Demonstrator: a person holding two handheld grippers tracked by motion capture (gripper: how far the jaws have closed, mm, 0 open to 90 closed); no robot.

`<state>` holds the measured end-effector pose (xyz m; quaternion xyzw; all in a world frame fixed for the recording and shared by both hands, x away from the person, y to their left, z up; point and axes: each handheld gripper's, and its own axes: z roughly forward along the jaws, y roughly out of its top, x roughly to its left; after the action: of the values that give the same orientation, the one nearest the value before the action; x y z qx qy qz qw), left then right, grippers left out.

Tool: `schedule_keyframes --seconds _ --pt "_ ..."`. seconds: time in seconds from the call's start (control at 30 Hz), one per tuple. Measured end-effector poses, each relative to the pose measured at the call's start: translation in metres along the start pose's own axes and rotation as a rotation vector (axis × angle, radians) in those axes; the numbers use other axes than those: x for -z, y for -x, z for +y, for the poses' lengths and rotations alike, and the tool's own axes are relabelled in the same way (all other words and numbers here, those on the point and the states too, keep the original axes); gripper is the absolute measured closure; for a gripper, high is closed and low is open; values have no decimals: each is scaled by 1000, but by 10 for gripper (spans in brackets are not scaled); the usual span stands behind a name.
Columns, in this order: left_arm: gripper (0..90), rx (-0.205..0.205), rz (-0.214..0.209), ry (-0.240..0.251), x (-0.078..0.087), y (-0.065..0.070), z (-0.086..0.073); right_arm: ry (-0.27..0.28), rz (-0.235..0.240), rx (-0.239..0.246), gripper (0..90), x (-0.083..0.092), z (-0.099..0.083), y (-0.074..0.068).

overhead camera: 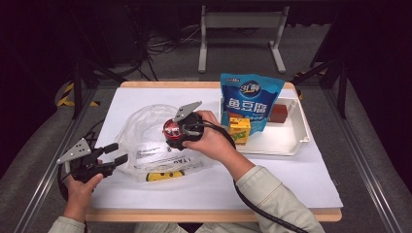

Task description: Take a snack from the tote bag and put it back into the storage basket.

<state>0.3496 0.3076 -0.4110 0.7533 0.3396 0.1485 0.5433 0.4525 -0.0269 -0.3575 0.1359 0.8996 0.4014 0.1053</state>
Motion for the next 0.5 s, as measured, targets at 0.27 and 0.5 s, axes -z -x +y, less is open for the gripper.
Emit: schedule_keyframes --seconds 0.27,0.5 --pt "363 -2 0 -2 0 0 0 17 -7 10 257 16 4 -1" --pt "363 -4 0 -3 0 0 0 22 -13 0 257 32 3 2"
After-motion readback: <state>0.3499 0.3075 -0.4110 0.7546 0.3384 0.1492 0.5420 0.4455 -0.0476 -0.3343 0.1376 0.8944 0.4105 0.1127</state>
